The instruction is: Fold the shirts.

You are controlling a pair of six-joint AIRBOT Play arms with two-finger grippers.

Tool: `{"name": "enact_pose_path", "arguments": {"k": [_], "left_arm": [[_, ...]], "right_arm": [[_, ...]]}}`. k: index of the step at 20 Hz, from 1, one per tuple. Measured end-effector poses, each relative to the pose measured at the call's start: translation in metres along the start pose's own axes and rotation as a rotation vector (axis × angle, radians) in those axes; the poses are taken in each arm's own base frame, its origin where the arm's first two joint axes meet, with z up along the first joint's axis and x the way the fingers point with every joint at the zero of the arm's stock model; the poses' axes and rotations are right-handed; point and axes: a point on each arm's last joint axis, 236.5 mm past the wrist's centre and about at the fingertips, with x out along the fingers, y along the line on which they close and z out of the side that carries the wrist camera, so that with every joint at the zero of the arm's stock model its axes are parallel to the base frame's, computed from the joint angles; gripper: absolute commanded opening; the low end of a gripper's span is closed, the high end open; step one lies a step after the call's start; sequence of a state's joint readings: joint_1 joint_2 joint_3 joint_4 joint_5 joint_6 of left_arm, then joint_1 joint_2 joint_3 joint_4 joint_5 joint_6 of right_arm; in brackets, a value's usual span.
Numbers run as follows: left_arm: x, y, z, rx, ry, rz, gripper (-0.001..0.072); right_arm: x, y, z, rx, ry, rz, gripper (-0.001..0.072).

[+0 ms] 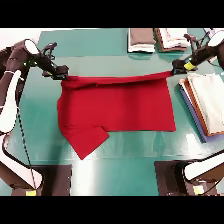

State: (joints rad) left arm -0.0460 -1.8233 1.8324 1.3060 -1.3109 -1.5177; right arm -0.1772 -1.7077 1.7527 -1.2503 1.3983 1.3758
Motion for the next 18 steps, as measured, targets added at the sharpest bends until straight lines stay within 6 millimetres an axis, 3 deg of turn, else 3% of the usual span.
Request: {"name": "enact_pose_path", "arguments": {"k": [7,8,9,13,16,18], "left_arm": [[0.026,0.006,-0.034,-0.011,0.103,0.016,0.0030],[0.027,0.006,-0.037,-0.012,0.115,0.016,0.0254],[0.028,0.007,-0.040,-0.012,0.125,0.020,0.0443],[0.020,0.007,-0.047,-0.006,0.146,0.028,0.0429],[-0.015,0.012,-0.046,0.023,0.102,0.083,0.0429],[-0.041,0.013,-0.058,0.035,0.078,0.114,0.0429]], "right_arm": [[0.036,-0.015,-0.053,0.052,0.073,-0.024,0.0041],[0.039,-0.015,-0.056,0.056,0.079,-0.021,0.0225],[0.041,-0.014,-0.058,0.061,0.078,-0.015,0.0324],[0.034,-0.003,-0.052,0.069,0.055,0.023,0.0324],[0.015,0.001,-0.054,0.068,0.034,0.034,0.0324],[-0.002,0.002,-0.065,0.065,0.021,0.034,0.0324]]}}
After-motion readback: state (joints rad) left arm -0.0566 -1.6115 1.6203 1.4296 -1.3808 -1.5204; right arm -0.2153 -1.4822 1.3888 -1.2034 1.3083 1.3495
